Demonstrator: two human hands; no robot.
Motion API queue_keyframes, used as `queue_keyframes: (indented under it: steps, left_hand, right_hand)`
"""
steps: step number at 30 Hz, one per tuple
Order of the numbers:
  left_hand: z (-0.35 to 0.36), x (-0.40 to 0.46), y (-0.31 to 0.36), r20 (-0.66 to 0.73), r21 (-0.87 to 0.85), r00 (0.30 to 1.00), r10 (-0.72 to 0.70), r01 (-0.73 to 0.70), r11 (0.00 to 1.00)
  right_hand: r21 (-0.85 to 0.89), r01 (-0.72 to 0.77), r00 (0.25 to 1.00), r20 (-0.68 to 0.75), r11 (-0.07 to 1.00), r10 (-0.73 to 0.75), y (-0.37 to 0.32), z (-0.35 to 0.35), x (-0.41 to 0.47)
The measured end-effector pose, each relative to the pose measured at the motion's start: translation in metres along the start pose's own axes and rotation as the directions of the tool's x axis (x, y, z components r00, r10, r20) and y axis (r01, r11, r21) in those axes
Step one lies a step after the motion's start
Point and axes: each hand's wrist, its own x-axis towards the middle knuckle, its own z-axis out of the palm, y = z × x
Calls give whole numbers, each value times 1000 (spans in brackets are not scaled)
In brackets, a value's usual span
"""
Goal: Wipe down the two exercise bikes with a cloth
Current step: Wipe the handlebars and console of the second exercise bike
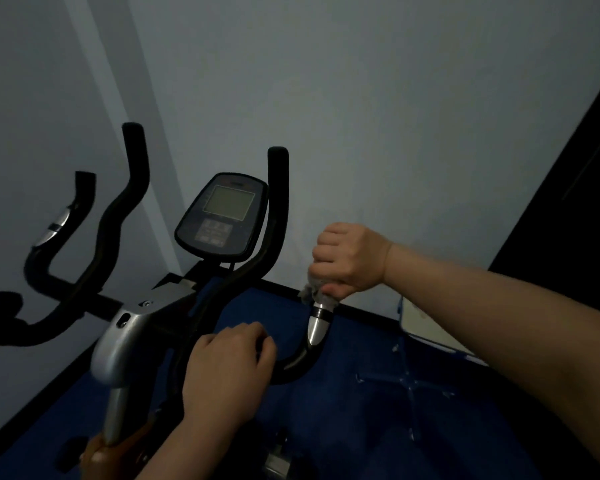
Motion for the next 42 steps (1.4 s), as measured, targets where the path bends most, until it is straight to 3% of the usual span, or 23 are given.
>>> queue_keyframes:
  steps: [4, 7, 8, 10, 13, 15, 17, 22, 25, 28, 30, 33, 35, 37, 38, 41, 42]
  left_hand:
    - [2, 1, -1, 1, -15, 1000, 4, -4, 1000]
    - [3, 1, 0, -25, -20, 1000, 2, -3, 1000]
    - [4, 0, -1, -29, -18, 1000, -3, 3, 1000]
    - [5, 0, -1, -38, -8, 999, -6, 6, 1000]
    - [5, 2, -1, -41, 5, 999, -11, 11, 1000]
    - [5, 2, 1, -49, 14, 999, -17, 18, 1000]
    - [4, 3, 2, -56, 16, 998, -21, 22, 1000]
    - [6, 3, 3, -55, -7, 998, -37, 37, 999]
    - [5, 2, 5, -72, -3, 997, -35, 35, 999]
    - [5, 2, 4, -85, 0, 995, -46, 46, 999]
    - [6, 1, 4, -93, -2, 995, -44, 44, 999]
    - [6, 1, 3, -101, -16, 994, -47, 45, 999]
    - [7, 1, 3, -99, -8, 994, -48, 47, 999]
    - [5, 0, 2, -100, -9, 994, -53, 53, 999]
    - [6, 0, 2, -106, -15, 992, -62, 61, 998]
    - [5, 0, 3, -126, -9, 989, -81, 80, 997]
    - [5, 1, 3, -131, -5, 988, -80, 80, 997]
  right_hand:
    - [-7, -188, 973, -138, 982, 186, -2, 8, -2]
    - [102, -483, 826, -276, 869, 492, -8, 12, -2]
    - [179, -591, 727, -303, 786, 616, -14, 14, -2]
    - [348, -773, 428, -332, 531, 841, -31, 17, 1]
    - [600, -787, 12, -215, 142, 977, -59, 20, 16]
    - [687, -722, -175, -62, -85, 983, -82, 19, 23]
    - [697, -673, -272, 78, -248, 959, -113, 19, 28]
    - [746, -584, -204, 247, -320, 947, -185, 14, 34]
    - [716, -625, -150, 279, -310, 948, -145, 10, 41]
    - [677, -659, -199, 265, -329, 944, -117, 7, 47]
    - [654, -684, -189, 269, -324, 944, -146, 8, 45]
    - [724, -603, -116, 336, -335, 935, -202, 5, 43]
    - [651, -709, -99, 285, -269, 953, -203, 10, 42]
    - [459, -881, -60, 141, -119, 988, -185, 11, 41]
    - [397, -918, 15, 57, -8, 998, -173, 10, 40]
    - [294, -841, 480, 17, 455, 877, -145, 7, 22]
    - [325, -787, 555, 5, 524, 832, -142, 8, 14]
